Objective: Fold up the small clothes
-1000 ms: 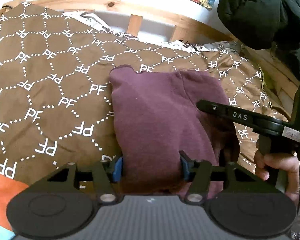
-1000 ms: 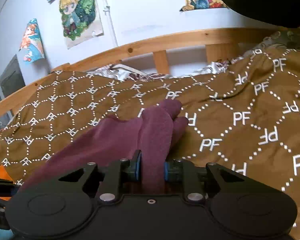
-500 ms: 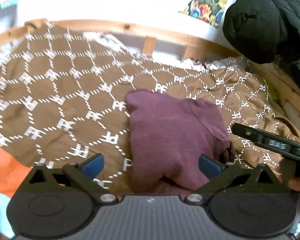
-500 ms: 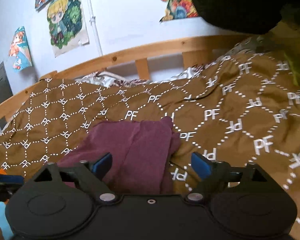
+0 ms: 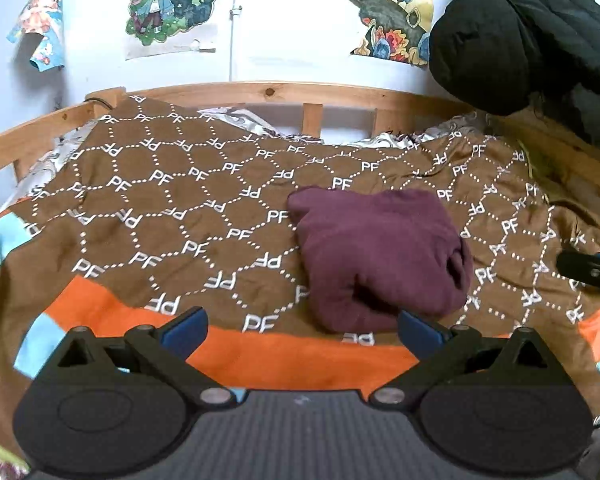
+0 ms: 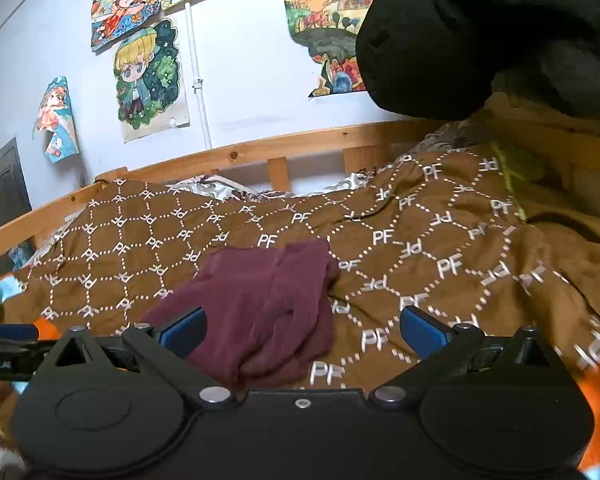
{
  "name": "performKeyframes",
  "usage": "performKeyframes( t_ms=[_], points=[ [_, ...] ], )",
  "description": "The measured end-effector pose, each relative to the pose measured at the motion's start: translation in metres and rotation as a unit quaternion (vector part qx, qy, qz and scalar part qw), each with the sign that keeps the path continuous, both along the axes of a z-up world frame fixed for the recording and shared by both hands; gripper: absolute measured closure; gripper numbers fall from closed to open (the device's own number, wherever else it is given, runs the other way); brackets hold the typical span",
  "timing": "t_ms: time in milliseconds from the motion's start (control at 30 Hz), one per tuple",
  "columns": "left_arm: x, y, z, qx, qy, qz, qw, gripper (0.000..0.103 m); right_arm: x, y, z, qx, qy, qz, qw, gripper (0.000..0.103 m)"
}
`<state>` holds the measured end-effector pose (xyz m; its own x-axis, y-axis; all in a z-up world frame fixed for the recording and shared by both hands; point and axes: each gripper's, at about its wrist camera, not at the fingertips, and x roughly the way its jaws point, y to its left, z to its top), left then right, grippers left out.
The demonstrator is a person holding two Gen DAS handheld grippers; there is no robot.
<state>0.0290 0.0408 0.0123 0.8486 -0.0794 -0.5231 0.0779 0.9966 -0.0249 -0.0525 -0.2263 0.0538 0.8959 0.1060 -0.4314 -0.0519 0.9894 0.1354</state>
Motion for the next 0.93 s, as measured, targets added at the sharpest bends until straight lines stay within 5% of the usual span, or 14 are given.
performKeyframes(
  t_ms=[233, 933],
  points=[
    [-0.016, 0.005, -0.011, 0.018, -0.001, 0.003, 0.9998, 0.0, -0.033, 0.011, -0.007, -0.036, -0.018, -0.001, 0.999, 0.001],
    [-0.004, 0.016, -0.022, -0.009, 0.026, 0.029, 0.9992, 0.001, -0.018, 0.016, -0.022, -0.035, 0.015, 0.012, 0.999, 0.001]
  ],
)
